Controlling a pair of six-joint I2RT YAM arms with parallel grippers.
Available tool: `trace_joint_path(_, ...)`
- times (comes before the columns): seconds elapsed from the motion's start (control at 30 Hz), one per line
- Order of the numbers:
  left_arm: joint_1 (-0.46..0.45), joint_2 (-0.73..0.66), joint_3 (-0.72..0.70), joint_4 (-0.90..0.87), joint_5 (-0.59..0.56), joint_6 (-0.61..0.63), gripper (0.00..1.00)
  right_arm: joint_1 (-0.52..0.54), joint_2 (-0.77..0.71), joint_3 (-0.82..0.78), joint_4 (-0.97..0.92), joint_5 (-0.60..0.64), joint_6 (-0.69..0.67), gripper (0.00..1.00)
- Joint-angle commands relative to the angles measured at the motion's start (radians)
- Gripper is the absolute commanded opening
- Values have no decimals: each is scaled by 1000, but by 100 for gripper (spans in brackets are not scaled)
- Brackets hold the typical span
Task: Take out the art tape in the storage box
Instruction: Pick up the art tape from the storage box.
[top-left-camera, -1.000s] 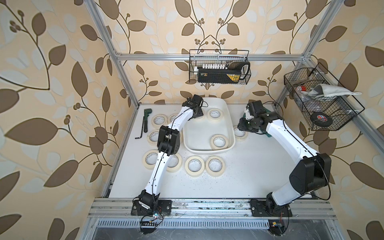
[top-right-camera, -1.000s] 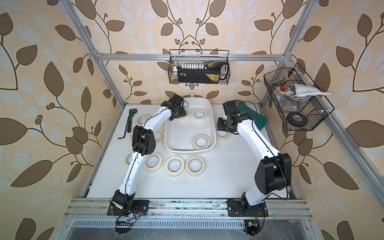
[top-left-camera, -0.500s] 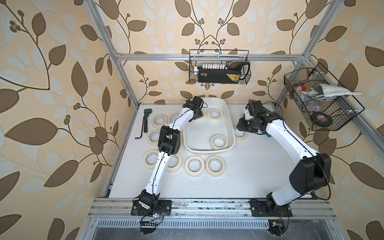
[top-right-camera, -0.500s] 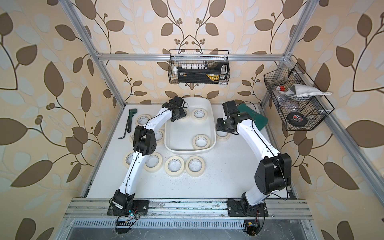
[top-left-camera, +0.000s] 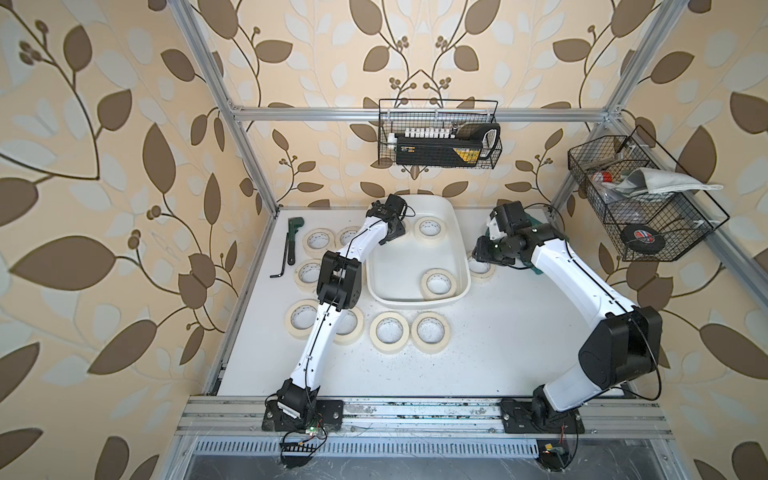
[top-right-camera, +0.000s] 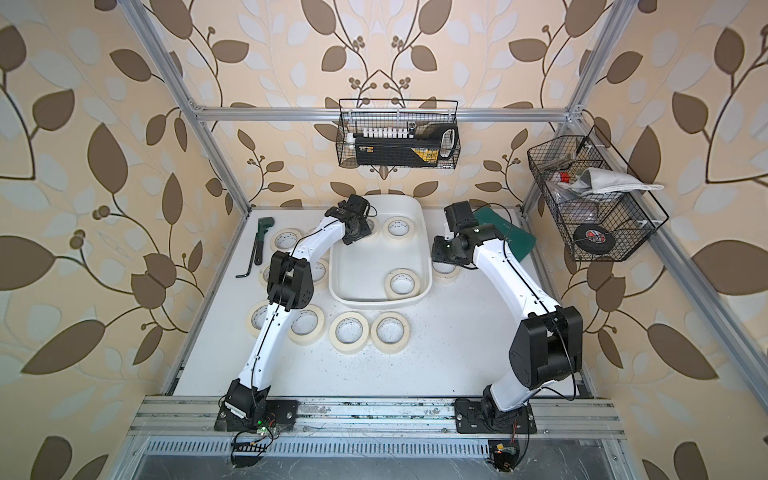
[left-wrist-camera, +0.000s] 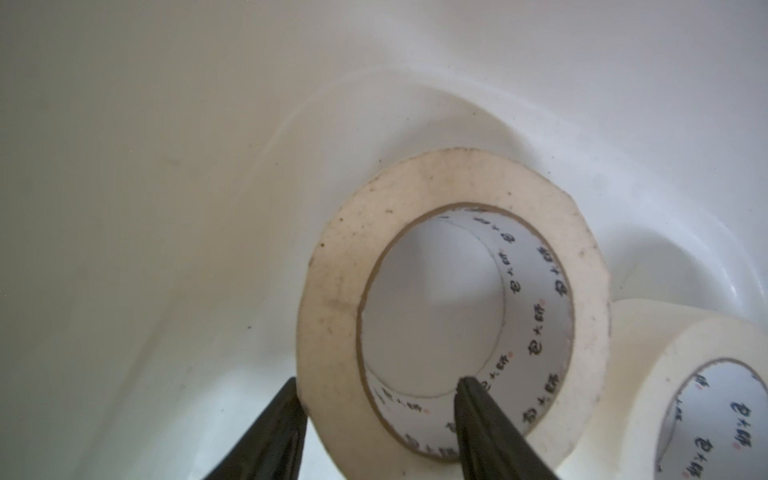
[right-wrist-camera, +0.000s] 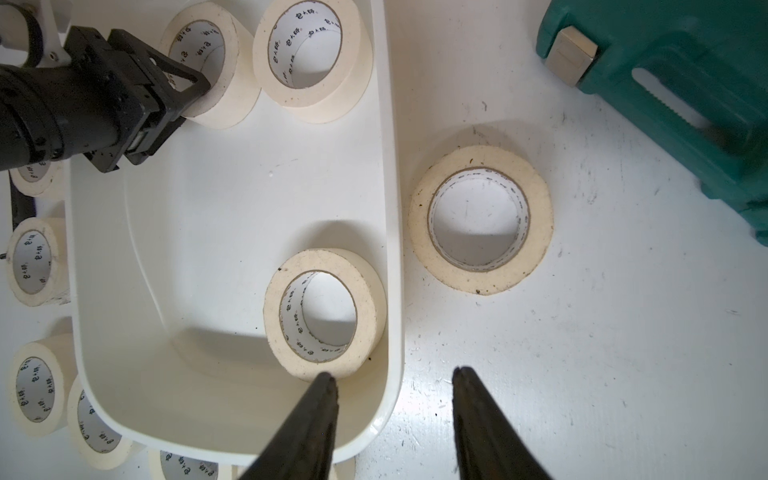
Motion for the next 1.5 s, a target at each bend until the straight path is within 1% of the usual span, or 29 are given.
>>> trace_joint_path(0.0, -5, -4, -30, 3, 35, -5, 57, 6, 1, -1, -11, -13, 5, 47)
trace_joint_path(0.13, -5, -26, -58, 19, 48, -18, 47, 7, 4, 5, -13, -18, 2, 47)
trace_joint_path(0.23, -5, -28, -63, 35, 41, 0, 38, 8, 3, 7, -18, -16, 1, 47)
trace_joint_path(0.37, -4, -39, -73, 33, 34, 13, 34, 8, -4, 6, -24, -4, -5, 47)
trace_joint_path(0.6, -4, -103, -108, 35, 26, 32, 27, 9, -9, 5, -29, -6, -4, 47)
trace_joint_path(0.67, -4, -137, -114, 17, 29, 38, 25, 9, -14, 6, -32, -4, -4, 47)
trace_joint_path(0.87, -7, -281, -191, 8, 17, 83, 20, 8, -35, 14, -32, -14, 1, 47)
trace_joint_path(1.07, -40, -381, -210, -75, -35, 174, 13, 7, -59, 39, -32, -39, 11, 47)
trace_joint_path(1.23, -85, -475, -265, -107, -44, 267, 12, 9, -85, 57, -31, -67, 21, 47)
trace_joint_path(1.27, -96, -494, -273, -115, -30, 293, 12, 9, -90, 61, -31, -72, 24, 47)
trace_joint_path(1.37, -119, -537, -291, -146, 84, 376, 14, 9, -101, 66, -26, -91, 31, 47)
trace_joint_path(1.47, -160, -594, -352, -128, 123, 460, 9, 9, -102, 64, -17, -111, 35, 47)
